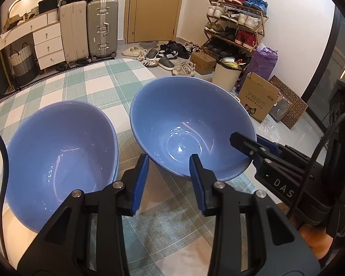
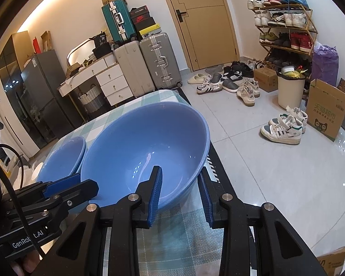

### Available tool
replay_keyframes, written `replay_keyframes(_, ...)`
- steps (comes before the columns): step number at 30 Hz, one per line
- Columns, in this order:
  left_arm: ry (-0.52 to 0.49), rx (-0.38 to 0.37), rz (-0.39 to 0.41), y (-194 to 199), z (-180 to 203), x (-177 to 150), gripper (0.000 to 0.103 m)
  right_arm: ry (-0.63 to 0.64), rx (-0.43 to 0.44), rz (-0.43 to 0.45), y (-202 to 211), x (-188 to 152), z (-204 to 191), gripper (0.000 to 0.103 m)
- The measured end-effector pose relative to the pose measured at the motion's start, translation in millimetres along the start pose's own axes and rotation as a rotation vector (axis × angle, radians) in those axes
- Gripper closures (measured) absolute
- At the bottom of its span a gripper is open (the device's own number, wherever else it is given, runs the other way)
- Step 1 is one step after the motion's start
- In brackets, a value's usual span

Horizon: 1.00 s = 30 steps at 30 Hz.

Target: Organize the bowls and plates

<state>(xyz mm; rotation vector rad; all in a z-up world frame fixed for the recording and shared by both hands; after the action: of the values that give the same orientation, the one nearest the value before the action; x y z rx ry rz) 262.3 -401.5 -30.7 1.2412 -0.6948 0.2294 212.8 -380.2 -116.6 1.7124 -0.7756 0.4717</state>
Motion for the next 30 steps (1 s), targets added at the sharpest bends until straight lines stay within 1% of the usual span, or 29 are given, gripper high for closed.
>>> replay_keyframes(11, -0.018, -0.002, 0.047, 38.8, -0.5, 2.2, 0.07, 0.03, 0.01, 0.039, 25.7, 6.3, -11.9, 0.07)
replay_keyframes(19, -0.02, 0.006, 0.073, 67.2, -8.2, 0.7, 0.07, 0.062, 0.017, 0.064, 45.3, 10.6, -30.5, 0.07)
replay_keyframes(21, -0.025, -0.004, 0.079, 73.9, -8.4, 0.8, 0.073, 0.072, 0.02, 0.071, 50.4, 12.4, -38.2, 0.07)
replay_keyframes(22, -0.031, -0.026, 0.079, 77.7, -5.6, 0.3, 0.076, 0.077, 0.038, 0.072, 52.7, 12.2, -43.3, 0.07)
replay_keyframes(23, -0.036, -0.038, 0.078, 81.3, -3.6, -0.2, 0.076, 0.084, 0.056, 0.072, 55.9, 10.8, -48.3, 0.07)
replay_keyframes(25, -0.048, -0.029, 0.086, 88.8, 0.0, -1.0, 0.076, 0.102, 0.015, 0.076, 59.4, 10.3, -54.3, 0.071)
replay_keyframes(26, -0.059, -0.029, 0.086, 90.0, 2.1, -1.6, 0.076, 0.109, 0.023, 0.079, 60.3, 10.4, -59.2, 0.071)
replay_keyframes(28, -0.064, -0.026, 0.049, 83.0, 1.6, -4.9, 0.076, 0.131, 0.029, 0.042, 50.3, 6.2, -64.3, 0.071)
replay_keyframes(29, -0.06, -0.014, 0.027, 77.4, 0.3, -6.4, 0.076, 0.137, 0.04, 0.006, 38.5, 1.8, -61.5, 0.071)
replay_keyframes(30, -0.054, 0.001, 0.0, 70.1, -2.9, -8.4, 0.076, 0.122, 0.03, -0.03, 28.4, -2.2, -57.0, 0.071)
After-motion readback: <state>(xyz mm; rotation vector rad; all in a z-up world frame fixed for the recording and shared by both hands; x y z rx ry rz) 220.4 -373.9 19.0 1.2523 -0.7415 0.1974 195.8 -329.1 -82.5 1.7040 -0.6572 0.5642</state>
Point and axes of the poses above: each gripper's, at about its wrist camera, not at the fingertips, and y roughly against the way its jaws point, z to its right, x to its top, the point moved 9 cm from there along -y, roughly the way its jaws point, and after that the axes turned 5 degrees about -z, right-handed, at the moved point
